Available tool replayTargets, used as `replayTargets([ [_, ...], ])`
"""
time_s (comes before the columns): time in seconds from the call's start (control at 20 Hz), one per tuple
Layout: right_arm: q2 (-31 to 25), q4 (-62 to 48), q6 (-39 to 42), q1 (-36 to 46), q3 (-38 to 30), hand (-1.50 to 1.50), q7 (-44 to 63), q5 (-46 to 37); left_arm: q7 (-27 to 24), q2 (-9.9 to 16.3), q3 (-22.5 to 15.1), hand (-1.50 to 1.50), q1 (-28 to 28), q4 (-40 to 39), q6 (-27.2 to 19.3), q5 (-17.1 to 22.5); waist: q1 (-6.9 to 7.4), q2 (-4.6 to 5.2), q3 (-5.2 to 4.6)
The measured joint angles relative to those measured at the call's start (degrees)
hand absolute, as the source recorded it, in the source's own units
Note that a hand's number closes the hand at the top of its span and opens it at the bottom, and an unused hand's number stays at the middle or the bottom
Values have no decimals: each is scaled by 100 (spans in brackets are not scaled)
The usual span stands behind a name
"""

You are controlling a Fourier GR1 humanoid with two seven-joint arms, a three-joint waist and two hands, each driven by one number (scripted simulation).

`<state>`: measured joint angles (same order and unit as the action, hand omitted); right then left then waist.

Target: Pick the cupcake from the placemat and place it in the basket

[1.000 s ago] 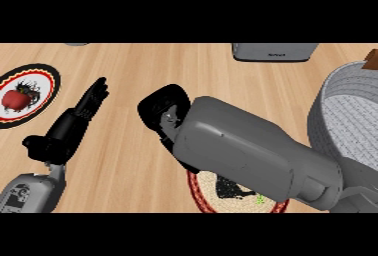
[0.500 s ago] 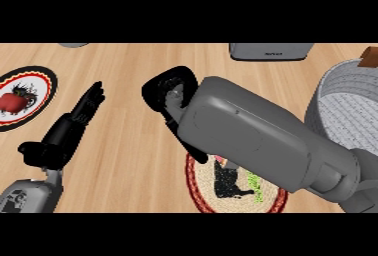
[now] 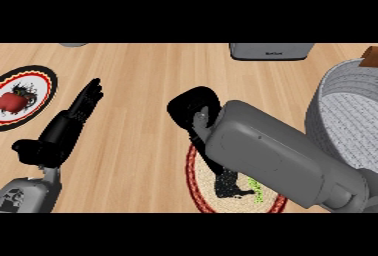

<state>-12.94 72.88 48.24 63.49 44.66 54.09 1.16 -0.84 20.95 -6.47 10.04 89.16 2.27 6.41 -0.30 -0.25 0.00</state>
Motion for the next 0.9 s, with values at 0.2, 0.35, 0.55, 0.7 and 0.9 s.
replayTargets([
  [0.2, -135, 246, -29, -542, -15, -150, -205, -613, -30, -110, -19, 0, -106, 66, 11, -88, 25, 14, 1],
  [0.35, -227, 487, -10, -969, 57, -150, -428, -1135, -4, -198, -13, 0, -37, 24, 17, -169, 27, 19, 1],
  [0.55, -389, 581, -56, -1392, 41, -150, -894, -1824, 26, -209, 91, 0, -40, 57, 139, -170, 42, 25, 2],
  [0.7, -330, 497, -92, -1545, -73, -150, -1215, -2204, 142, -259, 128, 0, 7, 124, 172, -221, 52, 27, 2],
  [0.9, -225, 493, -127, -1797, -224, -150, -1569, -2610, 114, -312, 224, 0, 124, -1, 277, -289, 48, 27, 0],
])
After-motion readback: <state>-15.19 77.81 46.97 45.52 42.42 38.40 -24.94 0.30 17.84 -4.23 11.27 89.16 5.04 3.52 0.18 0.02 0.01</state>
